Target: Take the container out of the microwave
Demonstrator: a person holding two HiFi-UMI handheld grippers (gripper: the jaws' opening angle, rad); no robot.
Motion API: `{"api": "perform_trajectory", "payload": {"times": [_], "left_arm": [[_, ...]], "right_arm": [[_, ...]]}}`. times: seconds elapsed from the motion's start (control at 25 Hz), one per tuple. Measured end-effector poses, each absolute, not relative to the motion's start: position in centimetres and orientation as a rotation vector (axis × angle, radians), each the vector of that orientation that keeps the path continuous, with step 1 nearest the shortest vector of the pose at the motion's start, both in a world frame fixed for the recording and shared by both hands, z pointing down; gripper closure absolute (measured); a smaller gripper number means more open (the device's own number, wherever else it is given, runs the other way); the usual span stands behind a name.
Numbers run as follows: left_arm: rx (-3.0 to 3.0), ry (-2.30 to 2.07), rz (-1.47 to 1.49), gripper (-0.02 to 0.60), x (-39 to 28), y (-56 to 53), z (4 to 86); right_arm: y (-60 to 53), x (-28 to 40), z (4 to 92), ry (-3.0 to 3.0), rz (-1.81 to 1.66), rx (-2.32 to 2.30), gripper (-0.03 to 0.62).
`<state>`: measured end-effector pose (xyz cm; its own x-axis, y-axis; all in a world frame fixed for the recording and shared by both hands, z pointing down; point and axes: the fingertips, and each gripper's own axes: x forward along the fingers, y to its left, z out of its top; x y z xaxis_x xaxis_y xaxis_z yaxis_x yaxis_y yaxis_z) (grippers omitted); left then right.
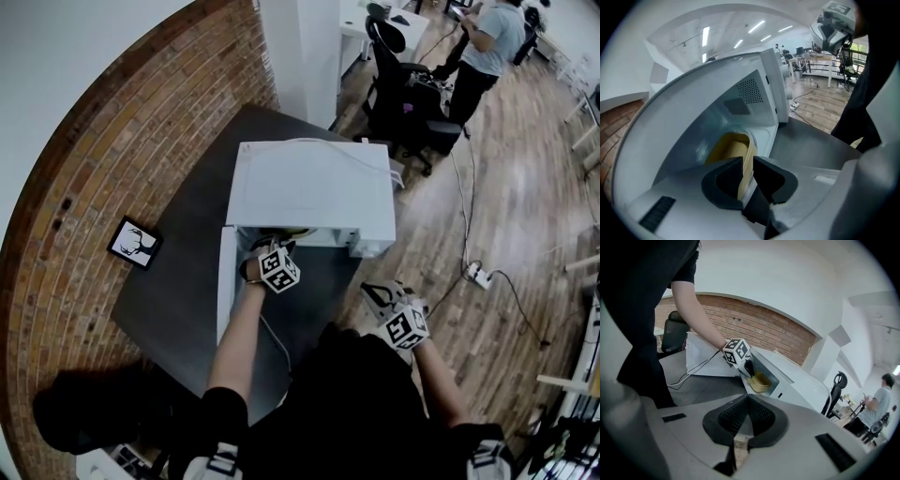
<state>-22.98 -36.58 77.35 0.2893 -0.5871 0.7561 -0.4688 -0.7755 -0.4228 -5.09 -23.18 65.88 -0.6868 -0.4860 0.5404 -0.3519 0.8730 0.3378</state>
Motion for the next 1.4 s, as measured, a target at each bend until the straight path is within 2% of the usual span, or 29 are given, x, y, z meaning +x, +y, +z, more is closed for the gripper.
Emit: {"api": "perform_trajectory", "payload": {"times": [0.32,0.84,1.16,1.4], "left_arm": [[-2.387,0.953,-1.555,0.506,-22.9,-37.6,79.0],[-2.309,0.888,-1.619,0.506,-22.6,-38.6,80.5],[-2.309,0.900,-1.589,0.545,-22.3,-38.2,80.0],[-2.309,0.892,-1.600,0.549,-22.2,-37.7,80.2]], "right_arm": [[-23.4,-4.3,66.5,-2.377,-0.240,0.639,0.594],[-23.7,-2.9,66.6,-2.345,-0.221,0.671,0.594],[-23.4,-3.0,66.8,-2.340,-0.230,0.672,0.594],[-23.2,-2.7,66.9,-2.334,-0.218,0.681,0.594]]}}
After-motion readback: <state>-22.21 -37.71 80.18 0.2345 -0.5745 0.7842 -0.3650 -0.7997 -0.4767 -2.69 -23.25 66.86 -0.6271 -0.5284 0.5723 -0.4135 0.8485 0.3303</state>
